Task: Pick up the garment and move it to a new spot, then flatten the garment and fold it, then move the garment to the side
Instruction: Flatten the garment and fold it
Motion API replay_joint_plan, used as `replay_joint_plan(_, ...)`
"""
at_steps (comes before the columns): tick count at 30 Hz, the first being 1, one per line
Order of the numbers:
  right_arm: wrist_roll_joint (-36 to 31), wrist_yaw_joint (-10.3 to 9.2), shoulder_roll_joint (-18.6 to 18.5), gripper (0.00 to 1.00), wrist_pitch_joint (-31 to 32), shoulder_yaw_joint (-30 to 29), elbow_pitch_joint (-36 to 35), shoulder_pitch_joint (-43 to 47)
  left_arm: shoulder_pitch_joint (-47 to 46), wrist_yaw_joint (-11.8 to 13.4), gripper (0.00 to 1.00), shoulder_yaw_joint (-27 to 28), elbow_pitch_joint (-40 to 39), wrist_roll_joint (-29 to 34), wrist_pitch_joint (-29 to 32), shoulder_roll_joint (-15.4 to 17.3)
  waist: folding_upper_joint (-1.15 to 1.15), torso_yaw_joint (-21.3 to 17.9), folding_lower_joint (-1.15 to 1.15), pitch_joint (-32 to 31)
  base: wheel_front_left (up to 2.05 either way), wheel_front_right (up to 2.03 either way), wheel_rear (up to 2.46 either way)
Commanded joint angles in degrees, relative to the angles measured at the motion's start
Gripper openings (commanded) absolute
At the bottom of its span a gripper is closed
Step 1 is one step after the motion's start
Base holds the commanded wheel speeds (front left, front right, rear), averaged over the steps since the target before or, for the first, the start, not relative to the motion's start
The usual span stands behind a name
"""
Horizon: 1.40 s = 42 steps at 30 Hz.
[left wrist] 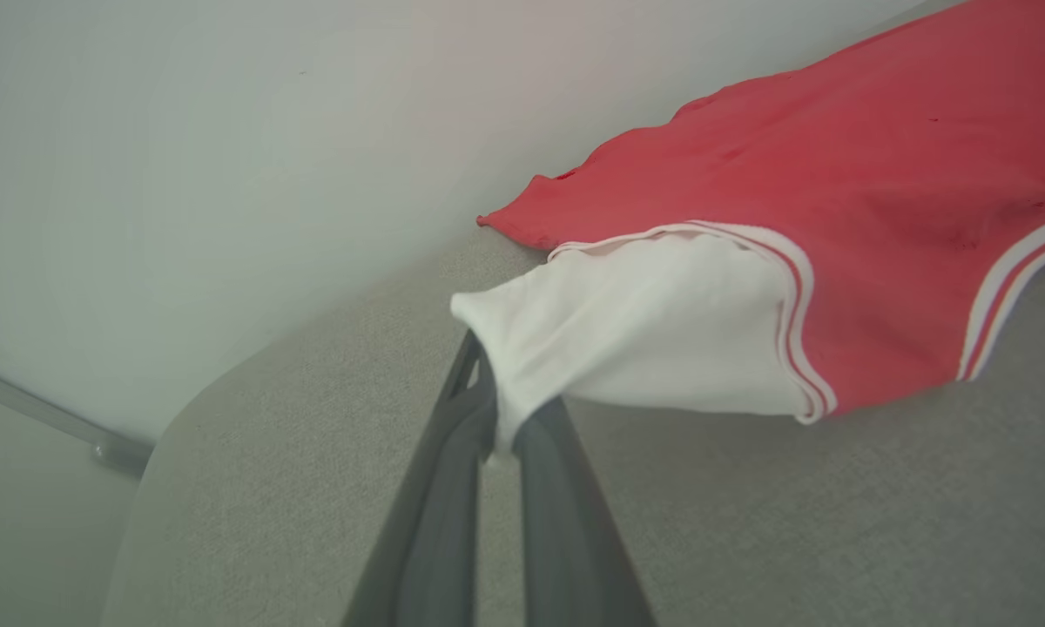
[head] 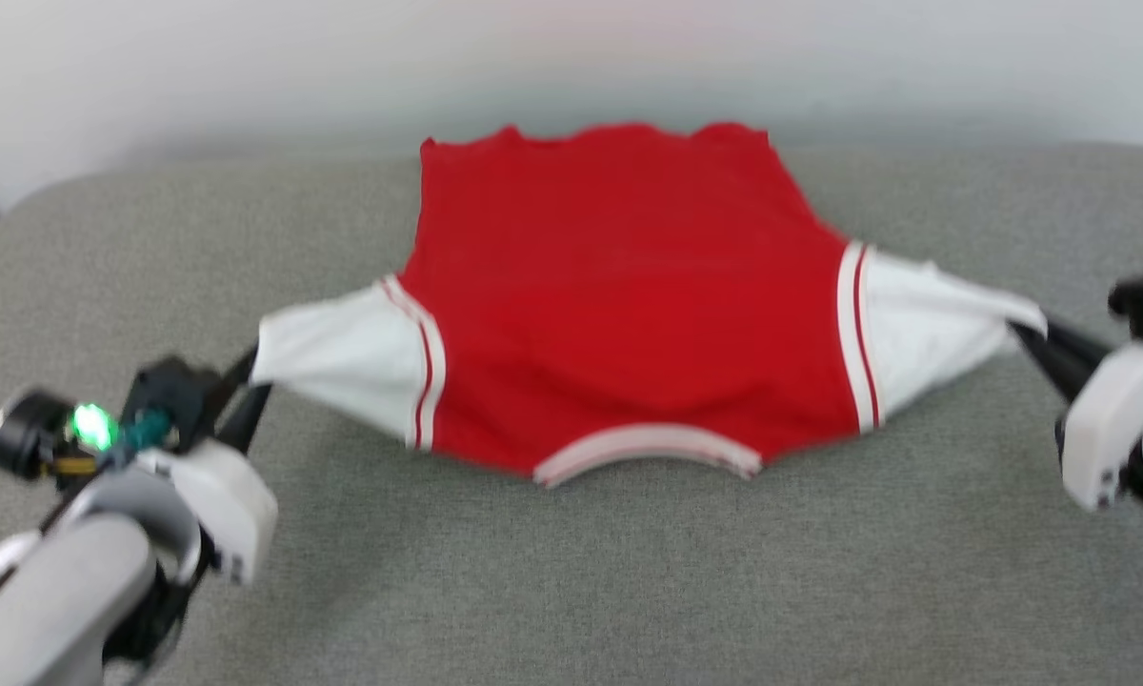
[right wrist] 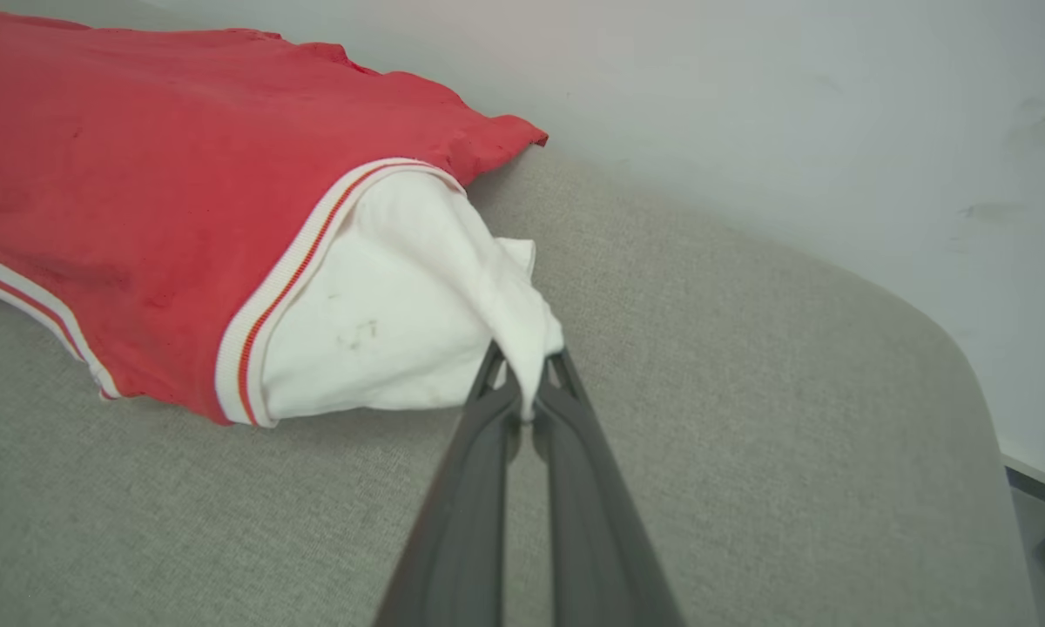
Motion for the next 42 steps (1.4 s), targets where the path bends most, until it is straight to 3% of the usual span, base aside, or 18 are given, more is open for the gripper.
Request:
replay_joint_plan(1, 0.6, -0.04, -0.4, 0.0, 0.3, -0.3, -1.0, 2.6, 2.2, 1.5, 0.0, 0.1, -1.9, -0.9, 0.2, 0.8, 0.0, -0.3, 0.02, -2.0, 0.0, 0.0, 0.0)
replay_joint_plan(6, 2.3, -0.05, -3.8, 0.0, 1.8, -2.8, -6.4, 14.2, 12.7, 8.0, 0.0, -1.5, -10.0, -4.1, 0.7, 5.2, 0.0, -0.1, 0.02, -4.8, 0.0, 0.0, 0.0)
replay_joint_plan(13, 5.1, -0.04, -6.8, 0.0, 7.6, -7.1, -13.5, 32.6, 24.3, 14.6, 0.0, -1.7, -16.3, -9.9, -0.7, 8.3, 0.0, 0.0, 0.02, -7.2, 0.0, 0.0, 0.0)
replay_joint_plan(18, 4.6, -0.04, -7.2, 0.0, 12.4, -10.2, -16.4, 42.1, 29.6, 17.0, 0.0, -1.4, -18.3, -12.6, -1.5, 8.4, 0.0, -0.2, 0.02, -7.4, 0.0, 0.0, 0.0)
replay_joint_plan(24, 0.7, -0.04, -4.9, 0.0, 14.9, -16.0, -18.3, 45.7, 32.4, 17.6, 0.0, -0.5, -17.7, -12.9, -2.3, 6.6, 0.0, -0.4, 0.02, -6.5, 0.0, 0.0, 0.0)
replay_joint_plan(25, 0.1, -0.04, -4.4, 0.18, 15.3, -17.1, -18.9, 45.5, 32.4, 17.5, 0.0, -0.2, -17.7, -12.7, -2.3, 6.1, 0.0, -0.3, 0.02, -6.3, 0.0, 0.0, 0.0)
replay_joint_plan(26, -0.6, -0.04, -3.9, 0.67, 15.8, -18.0, -19.6, 45.1, 32.4, 17.3, 0.0, 0.4, -17.8, -12.7, -2.4, 5.5, 0.0, -0.2, 0.02, -6.0, 0.0, 0.0, 0.0)
replay_joint_plan(27, -1.2, -0.04, -3.5, 1.0, 16.7, -18.7, -20.4, 44.6, 32.3, 17.1, 0.0, 1.0, -18.0, -12.8, -2.5, 5.0, 0.0, -0.2, 0.02, -5.7, 0.0, 0.0, 0.0)
replay_joint_plan(34, -6.0, -0.03, -2.0, 1.0, 19.5, -28.0, -27.4, 36.8, 29.8, 17.2, 0.0, 3.8, -20.0, -9.0, -2.7, 3.2, 0.0, 0.8, 0.02, -2.0, 0.0, 0.0, 0.0)
replay_joint_plan(42, -9.1, -0.03, -0.9, 1.0, 27.2, -37.8, -33.3, 18.9, 25.5, 16.7, 0.0, 7.3, -22.7, -4.5, -2.7, -0.2, 0.0, 4.6, 0.02, 6.2, 0.0, 0.0, 0.0)
